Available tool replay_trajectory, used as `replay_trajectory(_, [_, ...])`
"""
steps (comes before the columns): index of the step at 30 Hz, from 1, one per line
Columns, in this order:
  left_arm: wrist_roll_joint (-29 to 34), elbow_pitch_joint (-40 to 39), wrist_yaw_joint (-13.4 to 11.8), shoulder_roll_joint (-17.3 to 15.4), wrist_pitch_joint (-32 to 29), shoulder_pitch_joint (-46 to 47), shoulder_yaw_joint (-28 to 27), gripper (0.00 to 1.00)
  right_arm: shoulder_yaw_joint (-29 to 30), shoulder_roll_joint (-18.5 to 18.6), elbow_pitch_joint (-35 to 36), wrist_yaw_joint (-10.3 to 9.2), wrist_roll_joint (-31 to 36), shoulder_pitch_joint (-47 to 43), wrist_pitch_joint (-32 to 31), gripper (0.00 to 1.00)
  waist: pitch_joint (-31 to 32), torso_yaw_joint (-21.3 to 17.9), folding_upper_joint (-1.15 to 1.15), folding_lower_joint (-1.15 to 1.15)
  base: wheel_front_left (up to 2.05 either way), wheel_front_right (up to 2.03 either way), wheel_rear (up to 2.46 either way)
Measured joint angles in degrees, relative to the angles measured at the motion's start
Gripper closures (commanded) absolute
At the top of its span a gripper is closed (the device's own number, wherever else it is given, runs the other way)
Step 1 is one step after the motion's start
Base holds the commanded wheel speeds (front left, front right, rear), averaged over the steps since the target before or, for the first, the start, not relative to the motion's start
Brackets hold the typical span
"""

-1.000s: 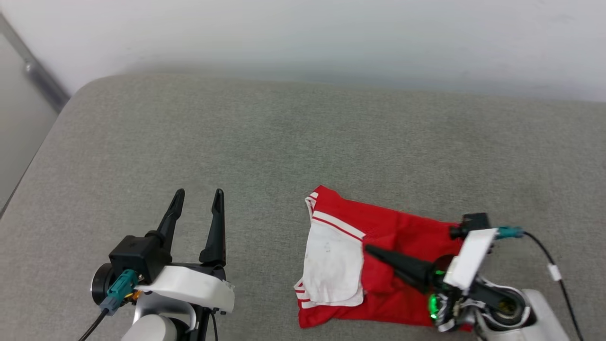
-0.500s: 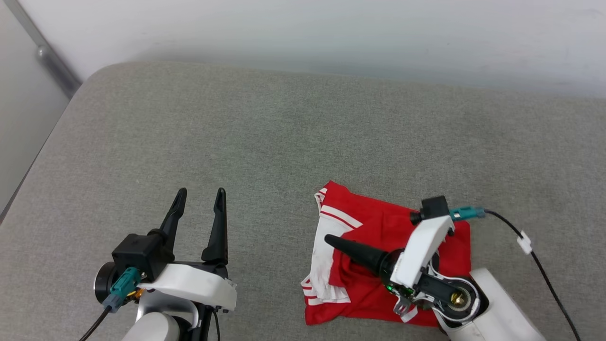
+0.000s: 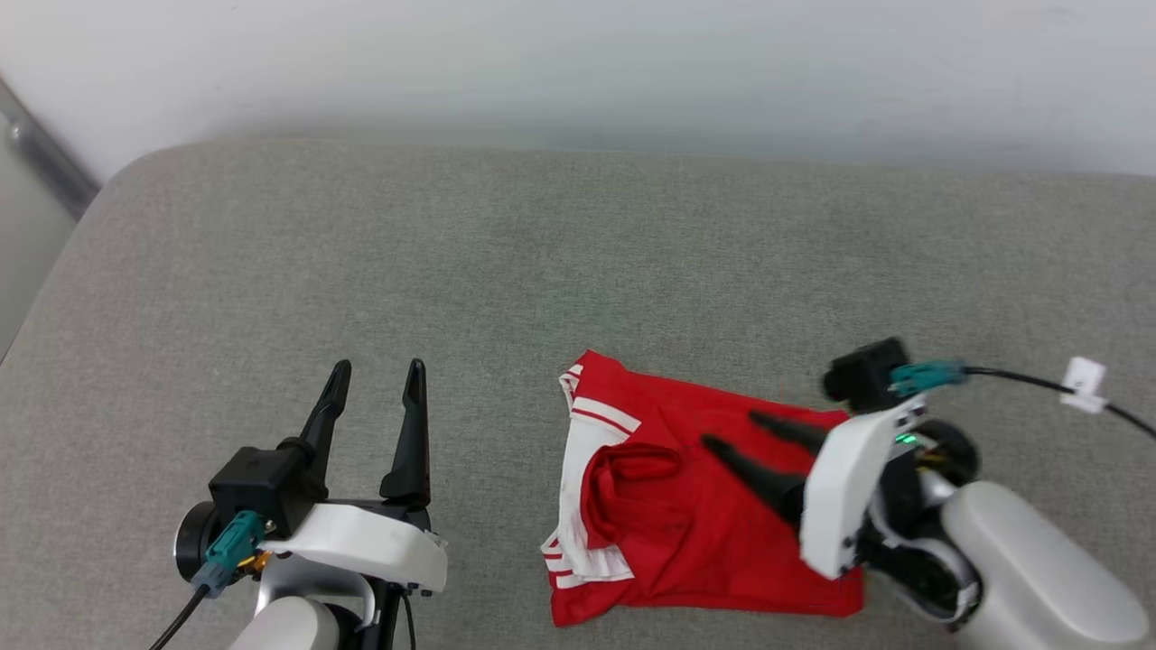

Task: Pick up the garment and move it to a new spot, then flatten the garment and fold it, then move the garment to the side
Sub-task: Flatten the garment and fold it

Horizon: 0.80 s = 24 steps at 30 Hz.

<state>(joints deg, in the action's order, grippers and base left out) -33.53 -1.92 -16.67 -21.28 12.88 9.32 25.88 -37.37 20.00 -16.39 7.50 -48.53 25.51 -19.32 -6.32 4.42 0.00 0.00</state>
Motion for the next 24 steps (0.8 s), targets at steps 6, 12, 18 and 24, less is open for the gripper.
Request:
replay_trajectory(6, [-0.03, -0.41, -0.75, -0.33, 0.18, -1.05, -0.49, 0.0, 11.94, 2.04, -0.05, 0.0, 12.41, -3.19, 8.82, 0.0, 0.75, -1.73, 0.0, 0.0, 0.0, 0.0, 0.0])
replay_trajectory(12, [-0.13, -0.15, -1.08, -0.58, 0.43, -2.01, -0.77, 0.0, 28.16, -1.55, 3.68, 0.0, 23.36, -10.13, 16.44, 0.0, 1.52, -3.52, 0.0, 0.0, 0.0, 0.0, 0.0])
replay_trajectory(18, [0.01, 0.36, -1.26, -0.86, 0.7, -2.07, -0.92, 0.0, 35.88, -7.42, 11.81, 0.0, 29.97, -16.22, 21.87, 0.0, 2.33, -4.76, 0.0, 0.0, 0.0, 0.0, 0.0])
replay_trajectory(24, [0.58, 1.58, -1.48, -0.76, 1.38, -3.11, -1.3, 0.0, 38.25, -10.83, 19.05, 0.0, 32.84, -23.39, 21.75, 0.0, 3.94, -5.06, 0.0, 0.0, 0.0, 0.0, 0.0])
